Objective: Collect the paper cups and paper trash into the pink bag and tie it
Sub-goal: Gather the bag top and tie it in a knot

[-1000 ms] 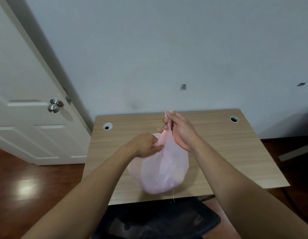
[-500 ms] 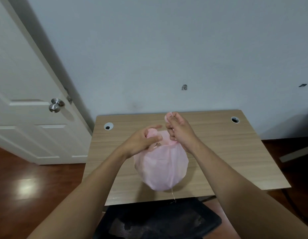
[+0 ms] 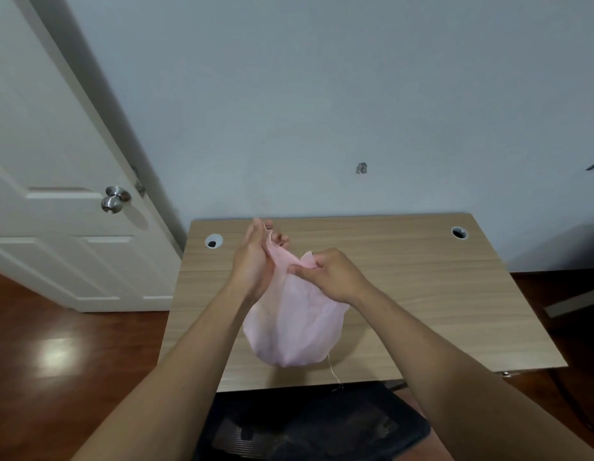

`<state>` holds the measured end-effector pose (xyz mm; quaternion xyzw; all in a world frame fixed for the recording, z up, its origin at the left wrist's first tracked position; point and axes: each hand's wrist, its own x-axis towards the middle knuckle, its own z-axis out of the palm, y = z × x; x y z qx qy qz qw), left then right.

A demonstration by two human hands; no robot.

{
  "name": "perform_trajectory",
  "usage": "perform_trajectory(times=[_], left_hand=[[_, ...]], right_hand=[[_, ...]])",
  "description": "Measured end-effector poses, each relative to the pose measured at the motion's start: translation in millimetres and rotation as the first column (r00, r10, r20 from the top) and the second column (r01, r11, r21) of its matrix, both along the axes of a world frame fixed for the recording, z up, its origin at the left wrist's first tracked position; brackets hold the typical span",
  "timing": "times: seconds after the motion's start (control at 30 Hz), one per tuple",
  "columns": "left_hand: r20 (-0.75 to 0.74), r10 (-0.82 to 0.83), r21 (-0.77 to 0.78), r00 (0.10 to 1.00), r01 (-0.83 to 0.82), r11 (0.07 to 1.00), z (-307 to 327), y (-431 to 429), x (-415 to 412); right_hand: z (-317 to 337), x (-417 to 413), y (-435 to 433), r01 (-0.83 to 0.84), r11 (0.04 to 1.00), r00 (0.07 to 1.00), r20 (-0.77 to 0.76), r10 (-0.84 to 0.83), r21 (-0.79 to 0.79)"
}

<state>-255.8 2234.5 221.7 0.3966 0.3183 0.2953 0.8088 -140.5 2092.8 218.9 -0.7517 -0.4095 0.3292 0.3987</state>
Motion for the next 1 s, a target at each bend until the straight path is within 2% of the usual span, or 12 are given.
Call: perform_trajectory(times=[0.07,0.13,0.23,0.4,0.47,0.53,0.57,0.63,0.7,0.87,0.93,1.0], left_hand=[[-0.173,-0.089,0.186,0.981,0.121,0.975,6.0,0.1,-14.1],[-0.346,-0.190,0.346,0.919,0.313,0.885,16.6,-3.2,-28.1],[-0.441,-0.370,0.362,0.817,0.539,0.760,29.5,-12.4,-37.6],[-0.243,-0.313,0.329,0.918,0.381,0.864,26.9,-24.1,-28.0],[-0.101,-0.254,0.196,0.962,0.269,0.943,21.6,-22.8,-18.2],[0.002,-0.146,0.052,0.989,0.145,0.988,18.3,-19.5,-9.8],[-0.018,-0.076,0.038,0.997,0.077,0.996,17.7,-17.5,-5.9],[-0.076,0.003,0.101,0.997,0.005,0.995,18.2,-16.2,-0.3],[-0.153,-0.056,0.177,0.987,0.083,0.981,21.2,-19.4,-0.2],[-0.364,-0.261,0.484,0.894,0.421,0.767,29.9,-38.0,-6.3],[-0.375,-0.350,0.474,0.859,0.502,0.724,30.8,-44.1,-7.5],[-0.373,-0.427,0.417,0.824,0.560,0.716,26.4,-42.5,-7.8]], right_hand=[[6.1,1.9,-1.3,0.033,0.999,0.999,-0.040,-0.032,0.017],[13.1,1.9,-3.2,0.034,0.998,0.997,-0.068,-0.030,0.060],[16.1,3.1,-3.3,0.080,0.993,0.987,-0.145,-0.067,0.091],[20.2,2.0,-4.8,0.099,0.990,0.968,-0.241,-0.073,0.101],[21.9,2.1,-5.8,0.182,0.980,0.938,-0.312,-0.149,0.077],[21.7,7.2,-5.3,0.299,0.949,0.847,-0.485,-0.217,0.096],[21.0,11.9,-5.3,0.355,0.929,0.764,-0.605,-0.225,0.102],[21.3,21.2,-6.8,0.431,0.898,0.587,-0.784,-0.201,0.092],[24.0,26.0,-7.2,0.482,0.873,0.522,-0.826,-0.215,0.077],[28.6,20.2,4.8,0.565,0.811,0.557,-0.795,-0.241,0.150],[32.1,18.8,7.3,0.560,0.809,0.615,-0.743,-0.264,0.176],[40.4,16.5,2.9,0.505,0.844,0.722,-0.624,-0.299,0.180]])
